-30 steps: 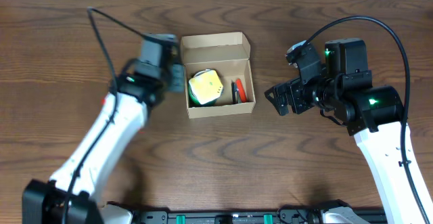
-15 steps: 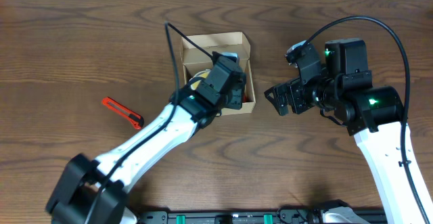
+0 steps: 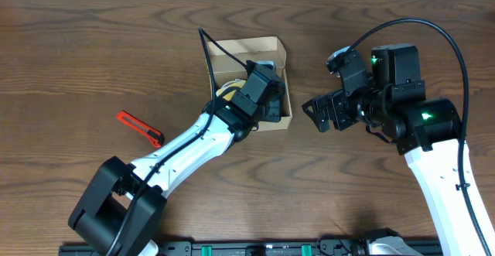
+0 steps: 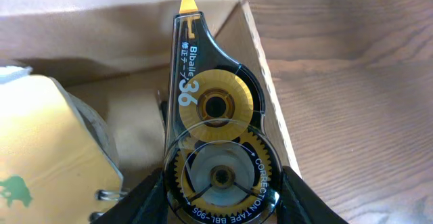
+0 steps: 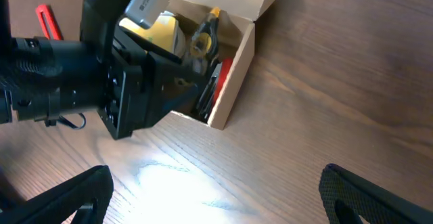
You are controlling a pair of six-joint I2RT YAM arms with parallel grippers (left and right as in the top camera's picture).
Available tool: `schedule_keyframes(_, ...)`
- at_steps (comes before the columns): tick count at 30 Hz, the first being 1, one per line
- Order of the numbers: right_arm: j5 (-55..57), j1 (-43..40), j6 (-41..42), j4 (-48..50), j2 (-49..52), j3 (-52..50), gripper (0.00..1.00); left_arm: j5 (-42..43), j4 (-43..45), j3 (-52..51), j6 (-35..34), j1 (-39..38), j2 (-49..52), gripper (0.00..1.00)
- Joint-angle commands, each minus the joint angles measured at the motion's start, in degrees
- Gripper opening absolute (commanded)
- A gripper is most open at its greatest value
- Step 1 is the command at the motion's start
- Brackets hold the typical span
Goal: Pack container
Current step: 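Lower the correction tape roller into the box and open the left gripper, then move the left gripper to the red box cutter and grasp it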
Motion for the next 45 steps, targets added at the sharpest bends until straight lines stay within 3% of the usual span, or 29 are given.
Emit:
schedule_keyframes(1, -0.37, -0.35, -0.66, -0.07, -0.72, 0.22, 0.99, -1.27, 0.5, 1.16, -0.11, 0.9, 0.07, 0.4)
schedule_keyframes(4, -0.37, -0.35, -0.66, -0.07, -0.72, 0.22, 0.99, -1.05, 0.57, 1.16, -0.11, 0.98, 0.07, 0.59)
schedule_keyframes(5, -0.37, -0.35, -0.66, -0.07, -0.72, 0.22, 0.99, -1.01, 0.63, 1.16, -0.11, 0.98, 0.02, 0.61)
schedule_keyframes(12, -0.37, -0.35, -0.66, -0.07, -0.72, 0.22, 0.99, -0.44, 0.61, 2.25, 1.9, 0.98, -2.82, 0.61)
schedule_keyframes(17, -0.37, -0.35, -0.66, -0.07, -0.72, 0.22, 0.99, -2.27, -1.79, 3.43, 4.44, 0.98, -10.29, 0.6)
schedule_keyframes(24, -0.37, -0.35, -0.66, -0.07, -0.72, 0.22, 0.99, -20.48, -14.19, 3.41, 4.31, 1.05, -25.14, 0.59)
schedule_keyframes(26, -0.37, -0.35, -0.66, -0.07, -0.72, 0.22, 0.99, -26.47, -19.87, 3.41, 2.12, 1.33, -28.63, 0.6)
schedule_keyframes(29, -0.37, -0.35, -0.66, -0.07, -0.72, 0.22, 0.99, -32.48, -29.88, 3.41, -6.4, 3.19, -32.7, 0.62)
schedule_keyframes(33, -0.37, -0.35, -0.66, -0.07, -0.72, 0.22, 0.99, -32.76, -42.84, 3.28, -18.67, 9.18, -34.16, 0.63)
schedule_keyframes(36, -0.37, -0.35, -0.66, -0.07, -0.72, 0.22, 0.99, -31.39, -46.56, 2.4, -22.95, 13.29, -32.98, 0.63)
schedule_keyframes(38, -0.37, -0.35, -0.66, -0.07, -0.72, 0.22, 0.99, -29.09, -46.73, 1.53, -24.96, 16.11, -31.43, 0.69)
schedule_keyframes(41, -0.37, -0.35, -0.66, -0.07, -0.72, 0.22, 0.99, -26.88, -46.25, 1.33, -26.21, 18.51, -28.61, 0.95)
schedule_keyframes(45, -0.37, -0.35, -0.66, -0.07, -0.72, 0.22, 0.99, -27.19, -46.49, 1.33, -23.78, 18.99, -25.62, 0.95)
